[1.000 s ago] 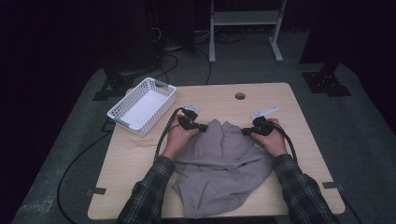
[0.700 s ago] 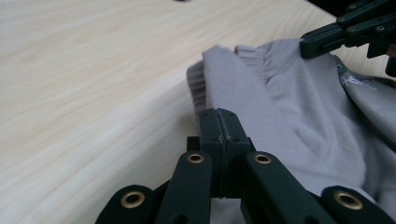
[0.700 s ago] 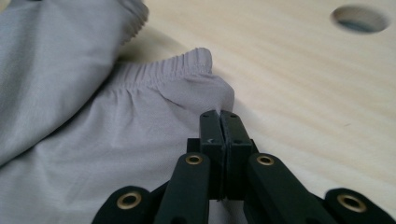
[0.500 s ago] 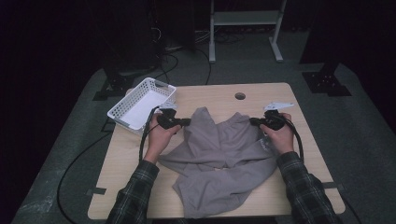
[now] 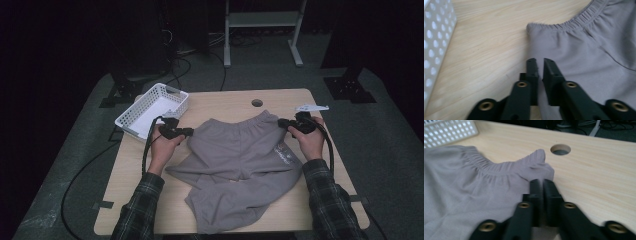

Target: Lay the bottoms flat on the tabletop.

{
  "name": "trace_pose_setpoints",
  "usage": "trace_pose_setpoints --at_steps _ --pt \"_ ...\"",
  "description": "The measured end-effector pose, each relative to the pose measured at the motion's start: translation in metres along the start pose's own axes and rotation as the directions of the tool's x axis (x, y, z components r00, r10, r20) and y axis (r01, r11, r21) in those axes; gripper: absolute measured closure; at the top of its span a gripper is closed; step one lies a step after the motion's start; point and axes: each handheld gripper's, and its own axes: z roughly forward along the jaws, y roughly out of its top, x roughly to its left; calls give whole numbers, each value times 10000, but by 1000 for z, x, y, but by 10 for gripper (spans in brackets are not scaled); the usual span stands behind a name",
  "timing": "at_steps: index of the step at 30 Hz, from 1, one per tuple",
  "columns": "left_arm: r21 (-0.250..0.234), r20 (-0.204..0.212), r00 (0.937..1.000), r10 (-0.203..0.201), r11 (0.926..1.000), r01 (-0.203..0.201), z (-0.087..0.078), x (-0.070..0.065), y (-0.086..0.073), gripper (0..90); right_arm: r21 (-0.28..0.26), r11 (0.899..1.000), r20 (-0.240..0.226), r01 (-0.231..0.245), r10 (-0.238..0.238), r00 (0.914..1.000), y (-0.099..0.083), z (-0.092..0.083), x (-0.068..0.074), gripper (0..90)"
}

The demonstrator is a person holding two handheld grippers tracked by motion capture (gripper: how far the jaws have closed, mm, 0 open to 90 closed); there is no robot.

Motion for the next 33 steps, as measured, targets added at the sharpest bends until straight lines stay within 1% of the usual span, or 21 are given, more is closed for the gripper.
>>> trace_pose_setpoints --at_steps 1,4,6,7,9,11,12,13,15,16,17,19,21,24,26,28,29,30,32,33 --pt "-52 -47 10000 37 10000 -38 -1 0 0 784 39 10000 118 48 -48 9999 -1 0 1 732" --pt "-284 -116 9998 152 9995 -155 -6 -3 3 706 -36 9999 157 146 -146 9998 0 -4 3 664" --pt "-344 -32 9995 319 9989 -320 -9 -6 4 656 -63 9996 56 262 -262 9996 2 -10 6 651" --pt "-353 41 9988 490 9982 -489 -10 -8 4 644 -47 9994 75 354 -353 9993 2 -12 7 644" --pt "-400 307 9965 781 9962 -768 -11 -12 3 617 115 9983 -39 572 -572 9984 0 -15 12 629" --pt "-385 569 9932 1014 9943 -993 -13 -17 2 645 376 9958 -86 837 -835 9965 -5 -17 18 626" --pt "-199 689 9912 1128 9935 -1117 -14 -19 1 645 549 9939 -153 958 -951 9954 -9 -17 21 626" --pt "-118 790 9894 1217 9926 -1211 -14 -23 0 637 659 9928 -159 999 -991 9950 -12 -19 23 626" --pt "-111 997 9857 1362 9907 -1357 -17 -28 -5 627 835 9905 -224 1090 -1075 9940 -19 -22 27 628" --pt "-68 1039 9839 1455 9893 -1456 -18 -31 -8 628 910 9892 -246 1151 -1133 9933 -22 -24 29 628" --pt "-30 1134 9806 1599 9870 -1606 -20 -34 -12 630 982 9886 -320 1138 -1111 9933 -25 -26 31 628" --pt "-111 1211 9772 1745 9846 -1745 -23 -37 -16 647 1137 9860 -415 1222 -1182 9921 -31 -30 36 626" --pt "-166 1362 9751 1749 9845 -1743 -27 -40 -21 653 1212 9846 -632 1260 -1190 9909 -35 -33 42 622" --pt "-189 1329 9713 1974 9803 -1966 -29 -47 -26 642 1366 9794 -861 1485 -1376 9867 -40 -36 54 608" --pt "-28 1306 9689 2102 9773 -2117 -27 -52 -28 635 1412 9779 -1067 1545 -1401 9844 -42 -34 61 598" --pt "221 1252 9669 2225 9737 -2269 -20 -56 -29 629 1430 9770 -1193 1583 -1417 9827 -42 -30 67 591" --pt "294 1275 9679 2166 9746 -2219 -16 -57 -29 629 1438 9759 -1242 1641 -1467 9814 -41 -25 70 585" --pt "468 1306 9663 2216 9722 -2293 -11 -58 -30 629 1467 9749 -1273 1676 -1495 9805 -41 -22 72 583" --pt "796 1208 9653 2316 9670 -2419 1 -61 -31 627 1581 9707 -1298 1809 -1612 9783 -40 -13 76 578" --pt "861 1179 9653 2330 9660 -2437 4 -61 -31 628 1615 9695 -1303 1842 -1641 9778 -40 -7 78 578"
